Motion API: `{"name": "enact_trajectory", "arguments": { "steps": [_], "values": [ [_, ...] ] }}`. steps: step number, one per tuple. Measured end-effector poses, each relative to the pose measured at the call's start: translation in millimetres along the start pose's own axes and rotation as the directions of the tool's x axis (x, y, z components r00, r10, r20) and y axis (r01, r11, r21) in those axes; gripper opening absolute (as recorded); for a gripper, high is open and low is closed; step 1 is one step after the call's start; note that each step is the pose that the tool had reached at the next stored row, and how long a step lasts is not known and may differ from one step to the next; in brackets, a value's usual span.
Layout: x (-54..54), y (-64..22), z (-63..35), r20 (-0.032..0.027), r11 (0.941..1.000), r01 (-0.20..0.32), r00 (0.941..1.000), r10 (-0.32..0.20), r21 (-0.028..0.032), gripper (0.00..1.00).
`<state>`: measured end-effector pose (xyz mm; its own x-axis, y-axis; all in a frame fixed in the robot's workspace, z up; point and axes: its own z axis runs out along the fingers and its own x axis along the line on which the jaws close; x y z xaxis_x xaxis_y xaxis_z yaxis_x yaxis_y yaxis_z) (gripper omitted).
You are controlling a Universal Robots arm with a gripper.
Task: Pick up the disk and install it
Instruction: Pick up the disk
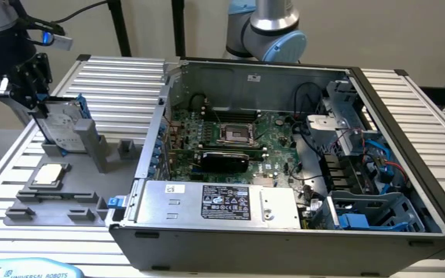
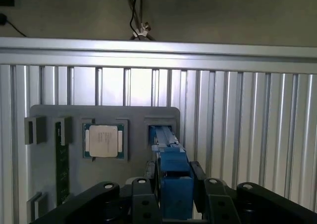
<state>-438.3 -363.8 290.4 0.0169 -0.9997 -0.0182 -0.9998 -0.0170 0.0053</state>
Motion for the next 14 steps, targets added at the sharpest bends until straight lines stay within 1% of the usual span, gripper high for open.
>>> {"name": "enact_trajectory", "arguments": {
  "steps": [9, 10, 11, 14],
  "values": [
    [0.0, -0.1, 0.5, -0.0003, 1.0, 0.005, 1.0, -0.005, -0.0002, 0.4],
    [0.0, -0.2, 0.5, 0.0001, 1.0, 0.005, 1.0, -0.005, -0.0002, 0.38],
    [0.0, -0.2, 0.5, 0.0, 1.0, 0.005, 1.0, -0.005, -0.0002, 0.33],
    [1.1, -0.1, 0.5, 0.0001, 1.0, 0.005, 1.0, -0.005, 0.0, 0.33]
  ]
}}
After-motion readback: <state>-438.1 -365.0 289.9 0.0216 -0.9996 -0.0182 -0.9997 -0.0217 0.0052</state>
